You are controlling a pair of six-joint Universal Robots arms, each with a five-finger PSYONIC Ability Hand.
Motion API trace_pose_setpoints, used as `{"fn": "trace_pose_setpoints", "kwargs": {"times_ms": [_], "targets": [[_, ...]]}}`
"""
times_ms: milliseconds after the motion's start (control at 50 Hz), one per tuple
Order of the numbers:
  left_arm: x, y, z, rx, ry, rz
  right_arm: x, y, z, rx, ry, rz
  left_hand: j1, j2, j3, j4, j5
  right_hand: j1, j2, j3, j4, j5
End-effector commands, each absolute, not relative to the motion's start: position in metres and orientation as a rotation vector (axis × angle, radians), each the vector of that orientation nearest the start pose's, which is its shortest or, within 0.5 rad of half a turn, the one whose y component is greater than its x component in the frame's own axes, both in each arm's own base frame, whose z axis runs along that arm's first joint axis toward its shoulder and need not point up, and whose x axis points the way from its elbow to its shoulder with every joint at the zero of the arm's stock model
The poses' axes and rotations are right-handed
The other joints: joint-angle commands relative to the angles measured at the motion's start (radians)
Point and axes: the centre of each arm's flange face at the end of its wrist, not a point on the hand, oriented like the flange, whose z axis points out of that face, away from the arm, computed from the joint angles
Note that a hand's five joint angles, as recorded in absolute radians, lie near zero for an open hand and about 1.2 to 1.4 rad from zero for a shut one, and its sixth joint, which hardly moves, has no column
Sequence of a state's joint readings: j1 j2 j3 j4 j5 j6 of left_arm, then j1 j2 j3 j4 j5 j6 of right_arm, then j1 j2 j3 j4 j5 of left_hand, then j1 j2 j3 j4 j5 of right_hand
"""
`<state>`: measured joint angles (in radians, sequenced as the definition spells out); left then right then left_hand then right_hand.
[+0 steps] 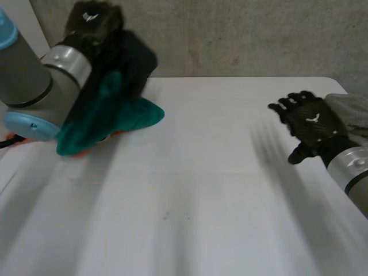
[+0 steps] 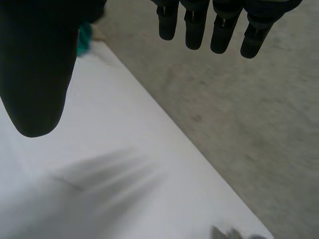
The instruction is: Fold the laundry.
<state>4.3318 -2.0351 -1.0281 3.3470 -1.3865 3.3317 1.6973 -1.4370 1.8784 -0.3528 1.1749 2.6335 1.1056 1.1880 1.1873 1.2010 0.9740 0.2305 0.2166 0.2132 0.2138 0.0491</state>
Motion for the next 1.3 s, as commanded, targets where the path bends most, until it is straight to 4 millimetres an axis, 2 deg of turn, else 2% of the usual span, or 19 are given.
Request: {"fn": "trace_pose_setpoints", "kwargs": {"times_ms": [20,140,180,220,300,380,440,540,720,920,1000,1020,1040,1080,1140,1160,1220,1240,1300], "targets": [[-0.353,-0.278,0.313,1.071,1.996,-2.799,0.193,-0.288,0.222,-0.983,2.074,-2.186,0.291,0.208,0.209,0.195,0.248,-0.056,-0.042,-0.039,-0.039,-0.049],[-0.392,-0.243,0.238,1.328,2.274,-2.56,0.184,-0.292,0.22,-0.957,2.109,-2.189,0.291,0.208,0.209,0.195,0.248,-0.056,-0.042,-0.039,-0.039,-0.049],[-0.399,-0.225,0.216,1.44,2.346,-2.439,0.183,-0.293,0.22,-0.955,2.11,-2.193,-0.165,-0.247,-0.246,-0.26,-0.208,-0.056,-0.042,-0.039,-0.039,-0.049],[-0.4,-0.216,0.212,1.495,2.332,-2.398,0.182,-0.294,0.219,-0.953,2.114,-2.19,-0.512,-0.594,-0.594,-0.607,-0.555,-0.056,-0.042,-0.039,-0.039,-0.049],[-0.394,-0.212,0.224,1.513,2.235,-2.388,0.181,-0.296,0.217,-0.957,2.12,-2.177,-0.625,-0.707,-0.706,-0.72,-0.668,-0.056,-0.042,-0.039,-0.039,-0.049],[-0.377,-0.214,0.241,1.398,2.217,-2.377,0.183,-0.295,0.217,-0.975,2.104,-2.166,-0.769,-0.851,-0.85,-0.864,-0.812,-0.056,-0.042,-0.039,-0.039,-0.049],[-0.361,-0.211,0.253,1.277,2.225,-2.359,0.184,-0.294,0.217,-0.984,2.094,-2.155,-0.772,-0.854,-0.853,-0.867,-0.815,-0.056,-0.042,-0.039,-0.039,-0.049],[-0.341,-0.195,0.25,1.189,2.26,-2.278,0.186,-0.286,0.211,-1.012,2.12,-2.091,-0.775,-0.857,-0.856,-0.87,-0.818,-0.056,-0.042,-0.039,-0.039,-0.049],[-0.322,-0.162,0.198,1.235,2.379,-2.028,0.204,-0.259,0.208,-1.087,2.135,-1.931,-0.815,-0.898,-0.897,-0.911,-0.858,-0.056,-0.042,-0.039,-0.039,-0.049],[-0.324,-0.169,0.157,1.246,2.435,-1.875,0.204,-0.258,0.204,-1.11,2.151,-1.918,-0.787,-0.869,-0.868,-0.882,-0.83,-0.056,-0.042,-0.039,-0.039,-0.049],[-0.329,-0.176,0.143,1.255,2.448,-1.831,0.203,-0.259,0.203,-1.105,2.161,-1.918,-0.415,-0.497,-0.497,-0.51,-0.458,-0.056,-0.042,-0.039,-0.039,-0.049],[-0.332,-0.179,0.141,1.255,2.442,-1.832,0.203,-0.259,0.203,-1.104,2.162,-1.918,0.034,-0.048,-0.048,-0.061,-0.009,-0.056,-0.042,-0.039,-0.039,-0.049],[-0.332,-0.181,0.142,1.244,2.435,-1.84,0.203,-0.259,0.203,-1.103,2.164,-1.919,0.283,0.2,0.201,0.187,0.24,-0.056,-0.042,-0.039,-0.039,-0.049],[-0.332,-0.19,0.147,1.187,2.411,-1.881,0.203,-0.259,0.203,-1.102,2.164,-1.921,0.291,0.208,0.209,0.195,0.248,-0.056,-0.042,-0.039,-0.039,-0.049],[-0.327,-0.219,0.184,0.943,2.28,-2.067,0.202,-0.259,0.204,-1.101,2.165,-1.924,0.291,0.208,0.209,0.195,0.248,-0.056,-0.042,-0.039,-0.039,-0.049],[-0.323,-0.232,0.215,0.802,2.182,-2.191,0.202,-0.259,0.204,-1.101,2.163,-1.926,0.291,0.208,0.209,0.195,0.248,-0.056,-0.042,-0.039,-0.039,-0.049],[-0.318,-0.245,0.26,0.646,2.027,-2.361,0.203,-0.259,0.206,-1.101,2.157,-1.933,0.291,0.208,0.209,0.195,0.248,-0.056,-0.042,-0.039,-0.039,-0.049],[-0.316,-0.253,0.286,0.585,1.921,-2.459,0.202,-0.26,0.206,-1.098,2.159,-1.936,0.291,0.208,0.209,0.195,0.248,-0.056,-0.042,-0.039,-0.039,-0.049],[-0.321,-0.257,0.317,0.55,1.767,-2.591,0.202,-0.261,0.208,-1.092,2.155,-1.942,0.291,0.208,0.209,0.195,0.248,-0.056,-0.042,-0.039,-0.039,-0.049]]}}
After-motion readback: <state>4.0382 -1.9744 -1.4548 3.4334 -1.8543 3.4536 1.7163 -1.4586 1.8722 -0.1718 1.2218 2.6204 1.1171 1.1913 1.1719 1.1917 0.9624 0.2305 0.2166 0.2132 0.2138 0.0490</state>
